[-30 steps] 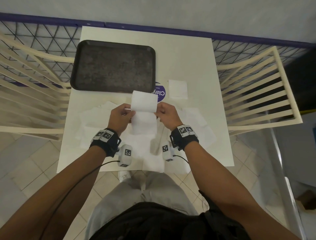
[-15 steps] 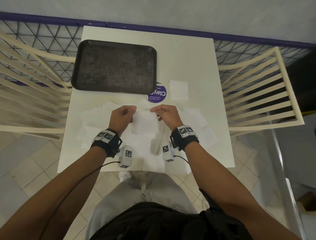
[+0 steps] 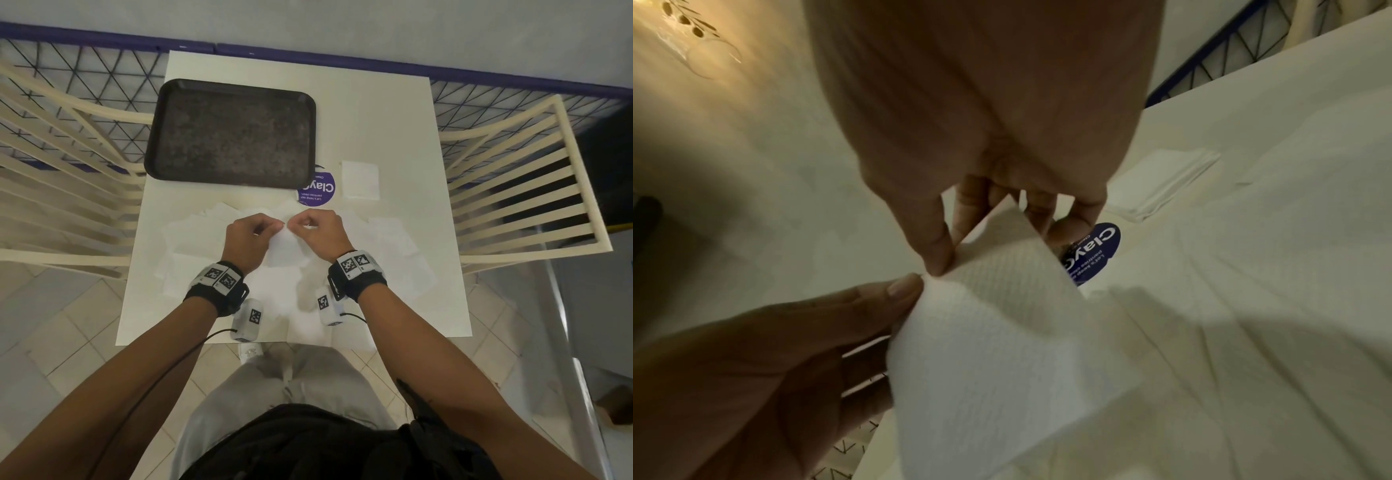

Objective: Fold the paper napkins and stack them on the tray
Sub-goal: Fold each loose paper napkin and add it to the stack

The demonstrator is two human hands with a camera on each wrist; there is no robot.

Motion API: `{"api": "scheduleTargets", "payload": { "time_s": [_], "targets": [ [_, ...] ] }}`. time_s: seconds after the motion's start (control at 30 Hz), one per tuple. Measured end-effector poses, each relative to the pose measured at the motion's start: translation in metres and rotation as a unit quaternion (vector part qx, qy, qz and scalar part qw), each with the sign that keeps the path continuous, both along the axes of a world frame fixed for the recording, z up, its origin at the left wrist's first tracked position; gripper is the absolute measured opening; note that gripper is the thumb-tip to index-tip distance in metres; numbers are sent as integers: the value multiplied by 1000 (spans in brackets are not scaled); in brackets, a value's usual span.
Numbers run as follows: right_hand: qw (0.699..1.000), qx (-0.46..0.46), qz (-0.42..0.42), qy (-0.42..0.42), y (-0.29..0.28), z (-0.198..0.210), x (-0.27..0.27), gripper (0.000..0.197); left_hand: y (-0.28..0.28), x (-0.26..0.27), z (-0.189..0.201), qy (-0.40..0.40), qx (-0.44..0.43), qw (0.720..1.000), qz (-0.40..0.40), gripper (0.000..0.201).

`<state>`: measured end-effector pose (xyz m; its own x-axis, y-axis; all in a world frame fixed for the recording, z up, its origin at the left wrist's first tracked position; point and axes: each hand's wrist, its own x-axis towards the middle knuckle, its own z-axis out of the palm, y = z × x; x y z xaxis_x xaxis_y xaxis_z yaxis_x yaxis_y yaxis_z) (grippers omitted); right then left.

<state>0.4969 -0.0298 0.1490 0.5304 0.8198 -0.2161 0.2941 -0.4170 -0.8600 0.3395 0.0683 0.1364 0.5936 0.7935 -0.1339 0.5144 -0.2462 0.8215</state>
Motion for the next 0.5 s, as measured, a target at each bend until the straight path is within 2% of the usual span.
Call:
{"api": "scheduleTargets", "payload": {
  "time_s": [0.2, 0.4, 0.5],
  "targets": [
    [999, -28, -19, 33, -9, 1, 22, 11, 6, -7, 2, -13, -3, 1000, 20, 13],
    [992, 5, -91, 82, -11, 2, 26, 5, 2, -3, 0, -37, -14, 999, 23, 14],
    [990, 23, -102, 100, -11, 1, 18, 7, -1, 1, -1, -42, -8, 999, 34, 14]
  ]
}}
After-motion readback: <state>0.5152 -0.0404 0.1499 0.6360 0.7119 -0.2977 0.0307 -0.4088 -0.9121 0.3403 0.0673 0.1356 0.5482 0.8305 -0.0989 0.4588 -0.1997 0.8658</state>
